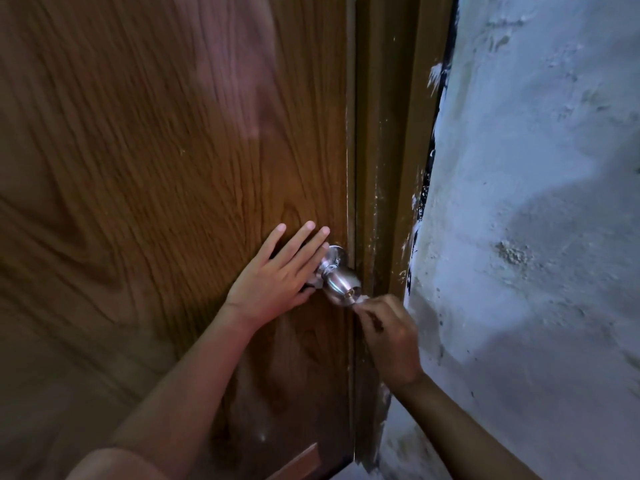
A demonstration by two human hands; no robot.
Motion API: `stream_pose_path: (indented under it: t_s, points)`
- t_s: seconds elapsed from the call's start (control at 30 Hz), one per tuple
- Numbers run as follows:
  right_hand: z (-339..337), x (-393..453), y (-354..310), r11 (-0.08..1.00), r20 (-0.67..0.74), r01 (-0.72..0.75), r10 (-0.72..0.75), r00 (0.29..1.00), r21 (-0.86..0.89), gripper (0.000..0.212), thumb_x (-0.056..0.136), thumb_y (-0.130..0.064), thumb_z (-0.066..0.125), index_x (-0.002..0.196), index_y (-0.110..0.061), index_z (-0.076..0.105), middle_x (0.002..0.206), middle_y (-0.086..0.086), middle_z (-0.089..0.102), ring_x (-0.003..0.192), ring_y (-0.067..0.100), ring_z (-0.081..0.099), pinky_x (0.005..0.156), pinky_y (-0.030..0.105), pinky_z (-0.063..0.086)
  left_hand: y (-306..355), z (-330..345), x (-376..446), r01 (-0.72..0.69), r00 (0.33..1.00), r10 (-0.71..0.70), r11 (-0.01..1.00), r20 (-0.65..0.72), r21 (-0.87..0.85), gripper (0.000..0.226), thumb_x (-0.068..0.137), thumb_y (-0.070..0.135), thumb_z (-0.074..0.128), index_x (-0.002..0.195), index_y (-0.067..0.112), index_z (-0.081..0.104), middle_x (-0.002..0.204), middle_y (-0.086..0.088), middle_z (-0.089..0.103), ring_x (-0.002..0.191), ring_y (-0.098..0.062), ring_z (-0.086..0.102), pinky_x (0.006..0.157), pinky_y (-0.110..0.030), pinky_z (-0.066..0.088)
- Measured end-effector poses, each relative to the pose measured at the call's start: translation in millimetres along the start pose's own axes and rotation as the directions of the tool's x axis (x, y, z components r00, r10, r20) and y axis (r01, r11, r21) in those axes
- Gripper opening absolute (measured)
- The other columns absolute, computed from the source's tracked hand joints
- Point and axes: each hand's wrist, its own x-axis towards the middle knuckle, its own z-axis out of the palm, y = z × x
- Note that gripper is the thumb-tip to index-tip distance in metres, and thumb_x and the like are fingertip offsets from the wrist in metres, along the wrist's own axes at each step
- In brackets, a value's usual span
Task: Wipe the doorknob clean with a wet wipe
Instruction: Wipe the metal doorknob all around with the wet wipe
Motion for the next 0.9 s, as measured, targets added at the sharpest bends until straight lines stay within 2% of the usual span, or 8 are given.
stream_pose_path:
  t_s: [0.2, 0.33, 0.47, 0.53, 0.6, 0.7, 0.8, 0.9]
  points:
    - [-6.9, 22.1, -4.9, 0.935, -0.158, -0.274, 0.313, 0.937, 0.227, 0.016, 0.081, -0.004, 0.064, 0.096, -0.007, 0.068, 0.090, -0.001, 0.065, 0.080, 0.000, 0.057, 0.072, 0.011, 0.046, -0.3, -0.3, 0.5, 0.006, 1.000, -0.006, 1.000, -0.015, 0.002, 0.071, 0.079, 0.057, 0.050, 0.136, 0.015, 0.043, 0.145, -0.002, 0.042, 0.132, -0.020, 0.040, 0.108, -0.044, 0.022]
    - [-3.8, 40.6, -18.9, 0.848, -0.055, -0.389, 0.436, 0.898, 0.361, 0.019, 0.084, -0.009, 0.061, 0.103, -0.009, 0.067, 0.092, 0.001, 0.064, 0.080, -0.008, 0.057, 0.069, 0.002, 0.044, -0.4, 0.0, 0.4, 0.003, 1.000, -0.003, 1.000, -0.007, -0.005, 0.069, 0.081, 0.055, 0.048, 0.136, 0.015, 0.043, 0.145, -0.002, 0.042, 0.133, -0.020, 0.039, 0.109, -0.044, 0.021]
    - [-6.9, 44.3, -30.1, 0.924, 0.049, -0.266, 0.263, 0.964, 0.276, 0.017, 0.086, -0.008, 0.058, 0.100, -0.010, 0.068, 0.094, -0.001, 0.062, 0.087, 0.010, 0.059, 0.078, 0.026, 0.050, 0.2, 0.3, 0.6, 0.004, 1.000, -0.004, 1.000, 0.002, -0.004, 0.069, 0.082, 0.054, 0.045, 0.137, 0.014, 0.040, 0.146, -0.003, 0.041, 0.134, -0.020, 0.038, 0.109, -0.045, 0.020]
    - [-6.3, 41.5, -30.5, 0.967, 0.049, -0.156, 0.149, 0.988, 0.200, 0.017, 0.086, -0.004, 0.057, 0.099, -0.006, 0.068, 0.094, 0.006, 0.063, 0.089, 0.019, 0.059, 0.078, 0.030, 0.048, 0.1, 0.7, 0.2, 0.003, 1.000, -0.003, 1.000, -0.006, -0.002, 0.069, 0.082, 0.055, 0.046, 0.137, 0.014, 0.041, 0.146, -0.002, 0.041, 0.134, -0.020, 0.037, 0.109, -0.044, 0.020]
    - [-3.9, 38.3, -25.4, 0.965, -0.007, -0.179, 0.184, 0.983, 0.190, 0.017, 0.086, -0.003, 0.057, 0.099, -0.005, 0.068, 0.094, 0.010, 0.065, 0.087, 0.018, 0.059, 0.077, 0.024, 0.047, 0.0, 0.4, 0.1, 0.005, 1.000, -0.005, 1.000, -0.010, -0.006, 0.069, 0.082, 0.056, 0.047, 0.137, 0.015, 0.042, 0.146, -0.002, 0.041, 0.134, -0.020, 0.037, 0.109, -0.044, 0.020]
    - [-0.7, 31.9, -15.9, 0.876, -0.006, -0.393, 0.411, 0.912, 0.279, 0.016, 0.087, -0.007, 0.056, 0.099, -0.007, 0.067, 0.094, 0.007, 0.066, 0.088, 0.015, 0.060, 0.071, 0.003, 0.041, 0.0, -0.5, 0.7, 0.008, 1.000, -0.008, 1.000, -0.014, -0.011, 0.067, 0.082, 0.055, 0.046, 0.136, 0.015, 0.043, 0.145, -0.002, 0.042, 0.133, -0.019, 0.038, 0.109, -0.044, 0.021]
    - [1.8, 30.2, -11.4, 0.830, 0.049, -0.473, 0.481, 0.875, 0.297, 0.018, 0.089, -0.009, 0.054, 0.101, -0.007, 0.067, 0.095, 0.005, 0.065, 0.092, 0.017, 0.061, 0.071, 0.007, 0.040, -0.2, -0.7, 0.9, 0.013, 1.000, -0.013, 1.000, -0.018, -0.013, 0.067, 0.082, 0.053, 0.045, 0.136, 0.014, 0.042, 0.145, -0.002, 0.042, 0.133, -0.019, 0.039, 0.109, -0.044, 0.022]
    - [-0.1, 42.6, -20.8, 0.895, 0.014, -0.369, 0.378, 0.926, 0.250, 0.019, 0.089, -0.008, 0.052, 0.102, -0.008, 0.067, 0.099, 0.007, 0.066, 0.089, 0.014, 0.058, 0.074, 0.016, 0.042, 0.0, -0.5, 0.2, 0.007, 1.000, -0.007, 1.000, -0.010, -0.013, 0.068, 0.082, 0.055, 0.046, 0.137, 0.014, 0.041, 0.145, -0.001, 0.041, 0.134, -0.019, 0.038, 0.109, -0.044, 0.021]
